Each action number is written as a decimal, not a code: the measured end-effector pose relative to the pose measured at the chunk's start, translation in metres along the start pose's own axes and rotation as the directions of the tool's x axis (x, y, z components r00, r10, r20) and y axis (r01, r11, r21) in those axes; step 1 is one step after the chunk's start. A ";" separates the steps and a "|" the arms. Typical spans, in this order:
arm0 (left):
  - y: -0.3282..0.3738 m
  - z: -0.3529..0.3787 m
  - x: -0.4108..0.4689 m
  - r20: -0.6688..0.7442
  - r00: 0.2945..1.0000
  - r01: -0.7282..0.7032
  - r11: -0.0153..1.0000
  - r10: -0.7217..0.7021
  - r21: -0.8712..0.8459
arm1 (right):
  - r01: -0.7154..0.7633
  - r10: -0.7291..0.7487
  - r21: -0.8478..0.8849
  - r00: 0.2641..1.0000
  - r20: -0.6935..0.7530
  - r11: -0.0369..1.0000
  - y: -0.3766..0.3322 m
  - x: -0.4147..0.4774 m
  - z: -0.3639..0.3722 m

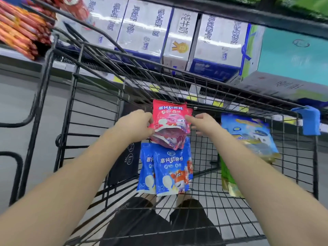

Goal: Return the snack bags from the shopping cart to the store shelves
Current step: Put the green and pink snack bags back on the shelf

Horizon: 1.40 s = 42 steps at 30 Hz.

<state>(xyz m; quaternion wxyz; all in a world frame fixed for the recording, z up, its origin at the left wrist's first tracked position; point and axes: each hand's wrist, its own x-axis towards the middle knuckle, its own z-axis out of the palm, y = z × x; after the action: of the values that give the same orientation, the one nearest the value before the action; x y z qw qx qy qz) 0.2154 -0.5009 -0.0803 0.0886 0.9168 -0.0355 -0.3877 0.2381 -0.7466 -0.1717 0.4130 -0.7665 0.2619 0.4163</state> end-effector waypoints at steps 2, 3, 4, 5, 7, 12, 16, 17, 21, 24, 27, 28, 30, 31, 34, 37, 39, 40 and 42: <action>-0.001 0.008 0.006 0.003 1.000 0.008 1.000 -0.008 -0.020 | -0.088 0.074 0.199 0.994 0.078 0.976 0.004 0.013 0.010; -0.001 0.011 0.008 0.007 1.000 0.010 1.000 -0.010 -0.030 | -0.110 0.090 0.245 0.992 0.093 0.963 0.006 0.017 0.013; -0.002 0.015 0.010 0.010 1.000 0.009 0.999 -0.009 -0.037 | -0.120 0.097 0.270 0.991 0.097 0.955 0.007 0.022 0.017; -0.003 0.019 0.012 0.013 1.000 0.011 0.999 -0.010 -0.044 | -0.126 0.103 0.274 0.990 0.096 0.954 0.008 0.027 0.019; -0.006 0.025 0.015 0.014 1.000 0.019 0.997 -0.018 -0.069 | -0.129 0.115 0.227 0.990 0.077 0.965 0.008 0.036 0.023; -0.011 0.035 0.016 0.015 0.999 0.040 0.993 -0.038 -0.111 | -0.163 0.154 0.127 0.985 0.078 0.979 0.002 0.051 0.031; -0.013 0.036 0.014 0.017 0.998 0.054 0.991 -0.053 -0.123 | -0.221 0.202 0.123 0.968 0.151 0.967 0.002 0.055 0.049; -0.014 0.035 0.014 0.016 0.998 0.056 0.990 -0.054 -0.126 | -0.234 0.202 0.182 0.963 0.177 0.955 0.001 0.055 0.054; -0.015 0.034 0.014 0.011 0.999 0.048 0.990 -0.047 -0.135 | -0.339 0.230 0.455 0.933 0.277 0.823 -0.001 0.057 0.067; -0.016 0.035 0.015 -0.004 0.999 0.040 0.987 -0.041 -0.156 | -0.381 0.224 0.551 0.916 0.332 0.742 -0.003 0.057 0.064; -0.016 0.036 0.017 -0.010 0.999 0.038 0.986 -0.040 -0.165 | -0.427 0.233 0.540 0.890 0.391 0.725 0.000 0.054 0.053; -0.016 0.036 0.017 -0.009 0.999 0.038 0.985 -0.040 -0.168 | -0.432 0.231 0.527 0.885 0.405 0.732 0.002 0.052 0.049; -0.017 0.036 0.019 -0.001 0.999 0.043 0.984 -0.043 -0.172 | -0.406 0.208 0.501 0.891 0.405 0.765 0.010 0.048 0.042; -0.018 0.037 0.020 0.002 0.999 0.044 0.984 -0.045 -0.174 | -0.377 0.186 0.501 0.902 0.390 0.779 0.018 0.045 0.040; -0.019 0.038 0.024 0.016 0.999 0.050 0.984 -0.048 -0.171 | -0.291 0.118 0.519 0.933 0.341 0.803 0.043 0.035 0.032; -0.019 0.039 0.030 0.039 0.998 0.051 0.986 -0.046 -0.161 | -0.228 0.073 0.553 0.955 0.288 0.801 0.072 0.024 0.020; -0.018 0.041 0.036 0.058 0.997 0.062 0.986 -0.054 -0.155 | -0.191 0.062 0.561 0.969 0.240 0.806 0.086 0.015 0.011; -0.017 0.042 0.040 0.067 0.996 0.071 0.985 -0.061 -0.156 | -0.175 0.058 0.556 0.974 0.221 0.813 0.093 0.011 0.005; -0.016 0.047 0.049 0.088 0.993 0.087 0.983 -0.074 -0.161 | -0.152 0.054 0.552 0.980 0.191 0.820 0.102 0.004 -0.006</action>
<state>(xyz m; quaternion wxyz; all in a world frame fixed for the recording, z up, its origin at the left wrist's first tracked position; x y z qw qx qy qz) 0.2154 -0.4983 -0.1497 0.1468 0.8904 0.0301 -0.4299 0.1668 -0.8052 -0.2157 0.6180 -0.5576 0.3787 0.4047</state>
